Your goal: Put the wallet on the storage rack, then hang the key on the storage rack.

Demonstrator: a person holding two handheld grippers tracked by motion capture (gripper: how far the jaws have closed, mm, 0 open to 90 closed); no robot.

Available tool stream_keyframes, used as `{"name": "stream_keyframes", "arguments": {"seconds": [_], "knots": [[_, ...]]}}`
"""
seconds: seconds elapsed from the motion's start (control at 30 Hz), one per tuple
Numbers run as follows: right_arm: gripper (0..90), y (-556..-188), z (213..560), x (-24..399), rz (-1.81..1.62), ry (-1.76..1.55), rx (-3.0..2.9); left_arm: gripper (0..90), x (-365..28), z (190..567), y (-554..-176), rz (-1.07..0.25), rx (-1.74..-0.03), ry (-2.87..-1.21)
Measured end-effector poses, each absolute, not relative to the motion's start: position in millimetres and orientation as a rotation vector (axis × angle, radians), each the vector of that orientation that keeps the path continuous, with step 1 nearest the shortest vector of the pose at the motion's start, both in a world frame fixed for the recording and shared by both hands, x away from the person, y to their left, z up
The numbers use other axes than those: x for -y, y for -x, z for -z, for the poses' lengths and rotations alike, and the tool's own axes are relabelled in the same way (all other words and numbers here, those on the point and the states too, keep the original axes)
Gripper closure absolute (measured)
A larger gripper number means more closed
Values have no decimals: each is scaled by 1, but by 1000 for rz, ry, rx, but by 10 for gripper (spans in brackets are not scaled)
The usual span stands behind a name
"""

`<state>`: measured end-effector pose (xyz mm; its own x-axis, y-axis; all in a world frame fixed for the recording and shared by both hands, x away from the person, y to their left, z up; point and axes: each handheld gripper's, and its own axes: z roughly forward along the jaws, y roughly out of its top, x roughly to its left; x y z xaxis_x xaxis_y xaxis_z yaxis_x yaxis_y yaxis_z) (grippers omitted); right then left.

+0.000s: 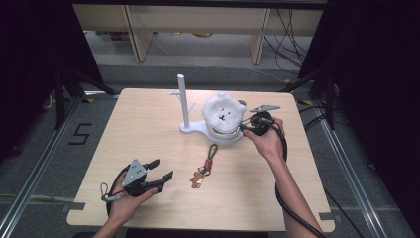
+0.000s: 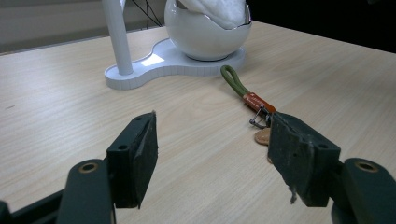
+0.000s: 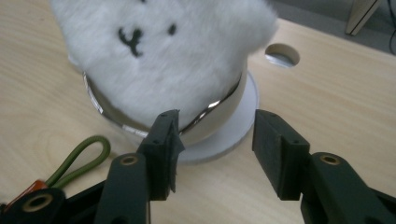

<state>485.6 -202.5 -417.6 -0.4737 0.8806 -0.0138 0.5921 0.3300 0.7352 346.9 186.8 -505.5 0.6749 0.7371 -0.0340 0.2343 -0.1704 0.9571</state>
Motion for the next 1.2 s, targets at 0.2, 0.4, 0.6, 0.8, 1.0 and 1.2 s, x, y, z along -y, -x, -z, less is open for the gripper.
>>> {"name": "stream_keyframes", "arguments": {"seconds": [0.2, 0.4, 0.6, 0.8, 1.0, 1.2], "knots": [[613, -468, 428, 208, -957, -1340, -2212, 332, -184, 502, -349, -517, -785, -1735], [645, -454, 433, 211, -971, -1396, -2226, 332, -182, 500, -349, -503, -787, -1743], [672, -439, 437, 216, -1016, -1443, -2210, 331, -180, 498, -352, -486, -802, -1750], [686, -426, 445, 223, -946, -1514, -2247, 330, -172, 488, -361, -437, -811, -1801], [655, -414, 454, 234, -828, -1585, -2278, 350, -166, 476, -376, -338, -880, -1873], [631, -404, 459, 242, -832, -1637, -2291, 373, -150, 466, -392, -282, -896, -2011]]}}
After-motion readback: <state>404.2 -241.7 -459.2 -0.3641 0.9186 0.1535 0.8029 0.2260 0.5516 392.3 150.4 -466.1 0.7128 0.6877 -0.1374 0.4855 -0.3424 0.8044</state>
